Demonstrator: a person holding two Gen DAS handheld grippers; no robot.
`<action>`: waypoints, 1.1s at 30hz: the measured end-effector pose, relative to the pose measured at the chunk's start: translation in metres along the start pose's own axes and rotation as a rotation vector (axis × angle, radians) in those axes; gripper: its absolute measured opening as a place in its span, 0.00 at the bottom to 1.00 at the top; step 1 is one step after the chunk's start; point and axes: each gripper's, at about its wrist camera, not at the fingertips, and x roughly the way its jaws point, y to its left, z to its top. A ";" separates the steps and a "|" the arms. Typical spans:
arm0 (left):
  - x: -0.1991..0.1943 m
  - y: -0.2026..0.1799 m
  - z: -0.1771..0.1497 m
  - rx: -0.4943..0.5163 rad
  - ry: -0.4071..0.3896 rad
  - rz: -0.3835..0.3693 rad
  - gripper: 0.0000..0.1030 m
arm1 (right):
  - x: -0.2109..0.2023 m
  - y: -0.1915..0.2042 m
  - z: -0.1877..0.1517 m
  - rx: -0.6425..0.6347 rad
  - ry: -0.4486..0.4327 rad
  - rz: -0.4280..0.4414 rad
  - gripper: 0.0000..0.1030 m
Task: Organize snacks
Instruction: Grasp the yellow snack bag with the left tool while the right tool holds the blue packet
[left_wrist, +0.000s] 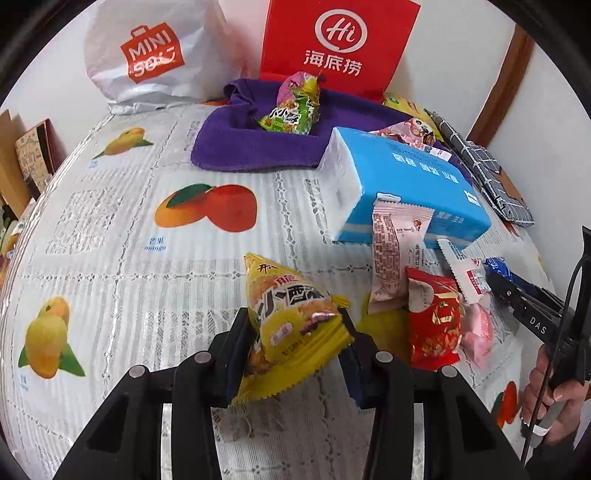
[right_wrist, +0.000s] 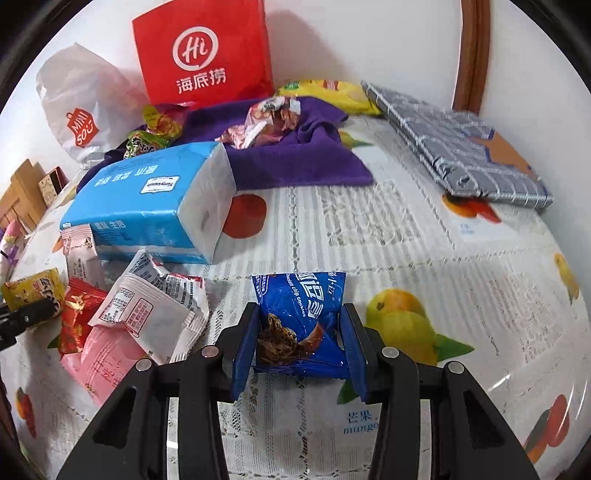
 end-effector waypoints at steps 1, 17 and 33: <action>0.002 -0.001 0.000 0.004 -0.010 0.004 0.42 | 0.000 0.002 -0.001 -0.015 -0.012 -0.013 0.43; 0.005 -0.015 -0.009 0.077 -0.100 0.088 0.48 | 0.002 -0.001 -0.001 0.010 -0.009 0.028 0.47; 0.005 -0.019 -0.011 0.091 -0.098 0.113 0.47 | 0.002 -0.008 -0.001 0.038 -0.018 0.048 0.43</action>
